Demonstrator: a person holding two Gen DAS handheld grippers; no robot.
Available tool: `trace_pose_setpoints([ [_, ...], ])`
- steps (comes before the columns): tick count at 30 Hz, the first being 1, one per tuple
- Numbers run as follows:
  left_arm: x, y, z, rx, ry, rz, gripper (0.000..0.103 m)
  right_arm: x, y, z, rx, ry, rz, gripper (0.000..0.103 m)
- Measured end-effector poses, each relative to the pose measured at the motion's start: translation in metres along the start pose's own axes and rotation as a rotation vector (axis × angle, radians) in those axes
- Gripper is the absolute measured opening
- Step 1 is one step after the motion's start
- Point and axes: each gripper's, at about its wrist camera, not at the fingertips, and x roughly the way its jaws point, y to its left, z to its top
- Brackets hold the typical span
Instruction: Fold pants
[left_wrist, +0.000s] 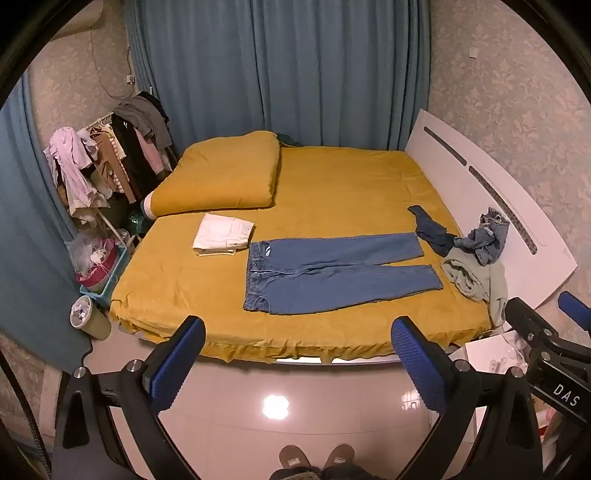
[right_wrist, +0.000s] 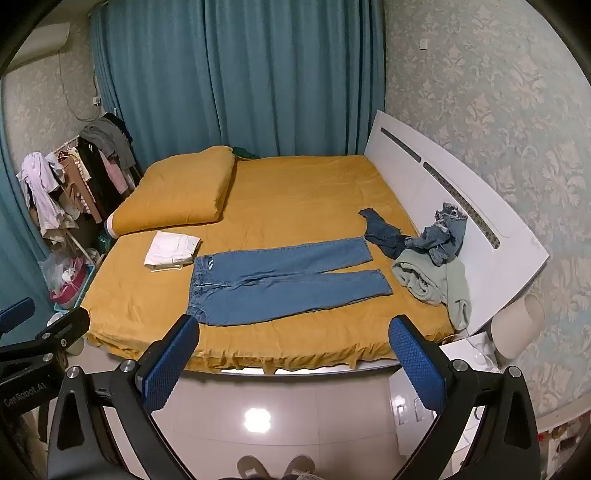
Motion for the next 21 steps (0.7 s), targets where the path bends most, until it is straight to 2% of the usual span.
trace_pose_setpoints([
  [21,0.000,0.004,0.002,0.004,-0.015,0.002,0.103,0.000,-0.001,0.002,0.001,0.000,0.000,0.103],
])
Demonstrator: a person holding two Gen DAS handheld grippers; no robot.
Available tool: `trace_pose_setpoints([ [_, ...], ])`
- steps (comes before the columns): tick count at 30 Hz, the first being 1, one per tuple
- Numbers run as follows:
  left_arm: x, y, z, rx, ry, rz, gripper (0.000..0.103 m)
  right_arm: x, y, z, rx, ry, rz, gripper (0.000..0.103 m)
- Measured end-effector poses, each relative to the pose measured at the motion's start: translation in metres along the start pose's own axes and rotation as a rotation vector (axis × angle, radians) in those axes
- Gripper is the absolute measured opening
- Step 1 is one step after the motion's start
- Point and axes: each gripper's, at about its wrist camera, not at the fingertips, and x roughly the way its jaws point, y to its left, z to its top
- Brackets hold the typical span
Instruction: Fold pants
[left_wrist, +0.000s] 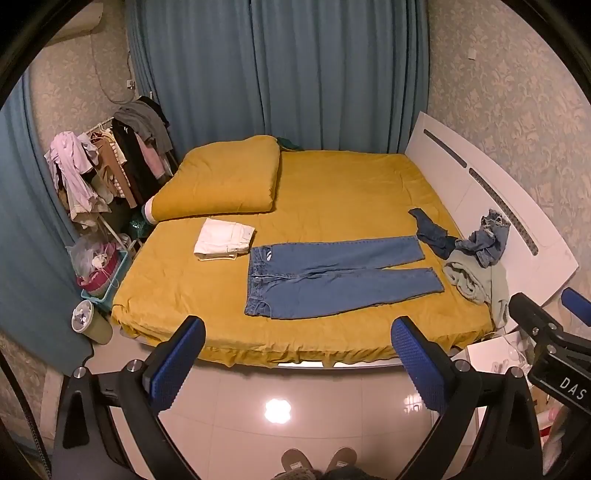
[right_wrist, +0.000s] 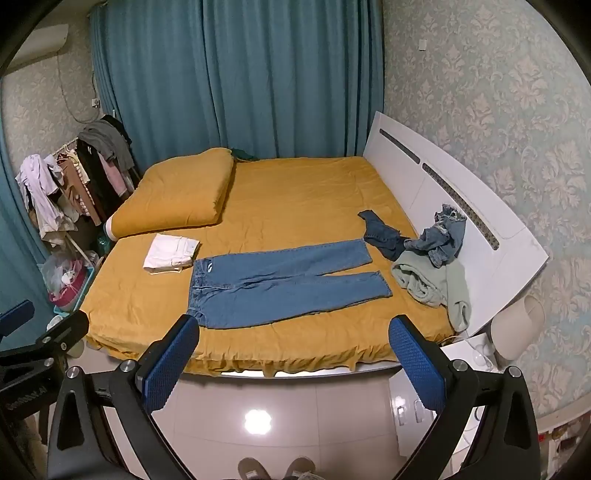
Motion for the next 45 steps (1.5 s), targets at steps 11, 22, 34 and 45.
trace_pose_setpoints([
  [11,-0.013,-0.003,0.007,0.001,-0.048,-0.005,0.103,-0.021,-0.007,0.008,-0.002,-0.041,-0.010,0.103],
  [22,-0.019,-0.002,0.008,-0.001,-0.082,-0.008,0.103,-0.038,-0.010,0.011,0.002,-0.076,-0.017,0.103],
  [34,-0.022,0.001,0.004,0.000,-0.078,-0.010,0.103,-0.041,-0.009,0.013,-0.003,-0.067,-0.006,0.103],
  [45,-0.024,0.004,0.001,-0.005,-0.073,-0.014,0.103,-0.041,-0.005,0.008,-0.004,-0.061,-0.010,0.103],
])
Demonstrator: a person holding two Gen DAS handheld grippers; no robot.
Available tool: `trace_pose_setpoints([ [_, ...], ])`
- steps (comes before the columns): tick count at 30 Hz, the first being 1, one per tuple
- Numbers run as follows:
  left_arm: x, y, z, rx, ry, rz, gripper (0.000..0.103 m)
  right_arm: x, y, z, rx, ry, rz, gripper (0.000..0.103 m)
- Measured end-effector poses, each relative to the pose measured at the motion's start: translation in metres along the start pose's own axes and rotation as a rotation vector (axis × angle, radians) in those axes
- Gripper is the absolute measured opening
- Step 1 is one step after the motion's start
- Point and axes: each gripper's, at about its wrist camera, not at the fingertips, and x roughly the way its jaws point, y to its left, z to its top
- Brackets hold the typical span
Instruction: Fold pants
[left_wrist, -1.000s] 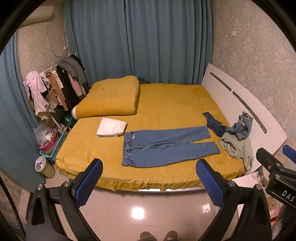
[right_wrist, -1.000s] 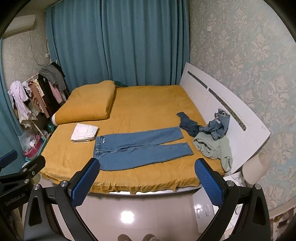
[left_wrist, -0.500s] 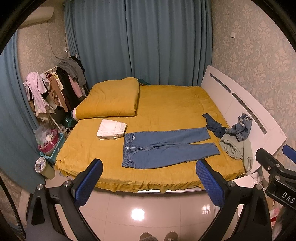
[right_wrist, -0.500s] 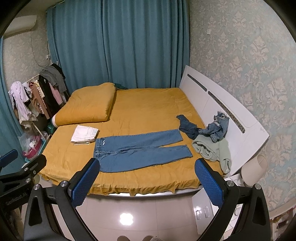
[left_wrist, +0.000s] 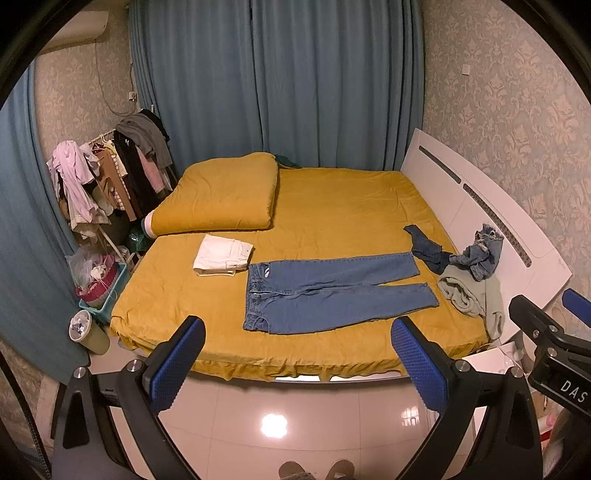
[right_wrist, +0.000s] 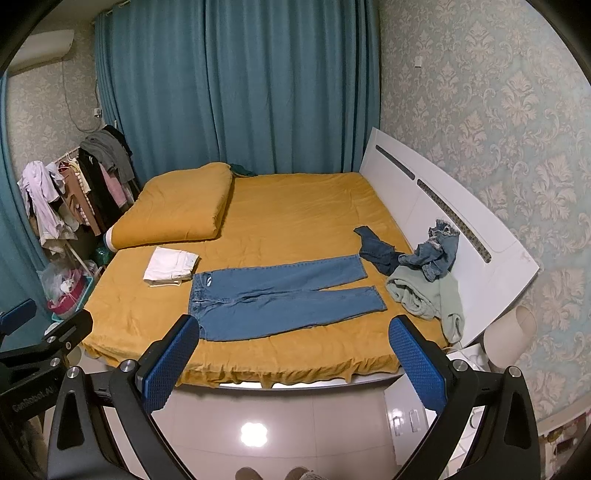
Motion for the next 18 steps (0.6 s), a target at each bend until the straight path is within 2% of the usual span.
trace_pose_setpoints([
  [18,0.0001,-0.0010,-0.0017,-0.002,0.013,-0.002,0.103,0.0093,-0.0053,-0.0052,0.000,0.022,0.004,0.103],
])
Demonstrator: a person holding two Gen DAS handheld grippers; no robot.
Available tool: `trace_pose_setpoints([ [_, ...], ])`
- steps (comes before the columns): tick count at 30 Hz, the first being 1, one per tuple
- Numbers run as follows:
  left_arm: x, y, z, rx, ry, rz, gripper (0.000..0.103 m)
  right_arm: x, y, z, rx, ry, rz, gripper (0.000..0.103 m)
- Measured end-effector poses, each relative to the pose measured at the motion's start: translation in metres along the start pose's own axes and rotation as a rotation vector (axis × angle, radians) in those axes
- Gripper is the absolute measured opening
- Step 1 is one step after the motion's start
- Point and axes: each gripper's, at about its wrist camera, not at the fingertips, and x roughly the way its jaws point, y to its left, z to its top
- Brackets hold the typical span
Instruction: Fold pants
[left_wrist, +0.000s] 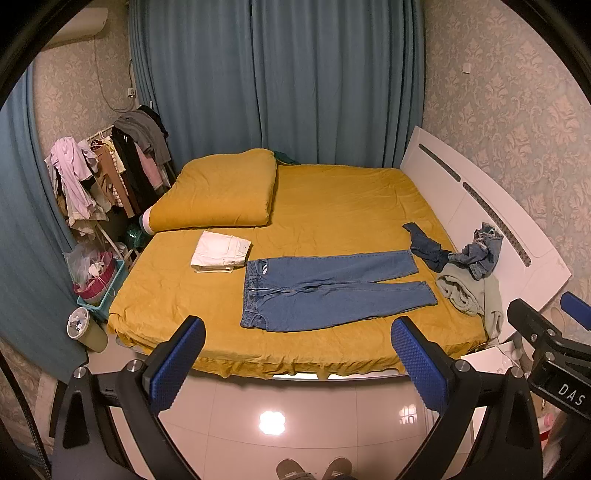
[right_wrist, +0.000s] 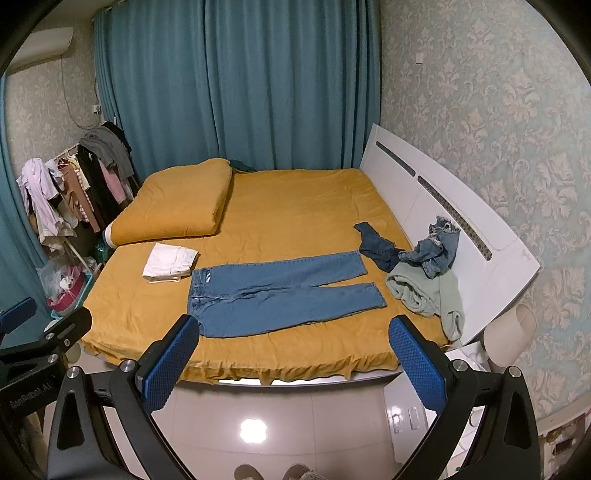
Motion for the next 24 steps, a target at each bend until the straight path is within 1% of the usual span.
trace_pose_setpoints([
  [4,0.009,-0.007,0.002,-0.007,0.016,-0.002,0.103,0.008,-0.005,-0.002,0.008,0.010,0.006,0.103],
  [8,0.019,-0.017,0.007,-0.016,0.022,0.007,0.103,0.023,-0.018,-0.001,0.031,0.023,0.039,0.103],
  [13,0.042,-0.020,0.014,-0.059,0.007,0.056,0.103,0.051,-0.036,0.010,0.055,0.011,0.038,0.103],
  [16,0.067,-0.021,0.019,-0.075,0.012,0.093,0.103,0.087,-0.046,0.016,0.079,0.012,0.035,0.103],
  [20,0.119,-0.019,0.029,-0.087,0.075,0.124,0.103,0.144,-0.054,0.025,0.120,0.062,0.047,0.103],
  [21,0.139,-0.018,0.033,-0.089,0.097,0.129,0.103,0.166,-0.056,0.028,0.131,0.078,0.057,0.103],
  [24,0.187,-0.016,0.044,-0.088,0.143,0.142,0.103,0.229,-0.058,0.038,0.142,0.116,0.037,0.103],
])
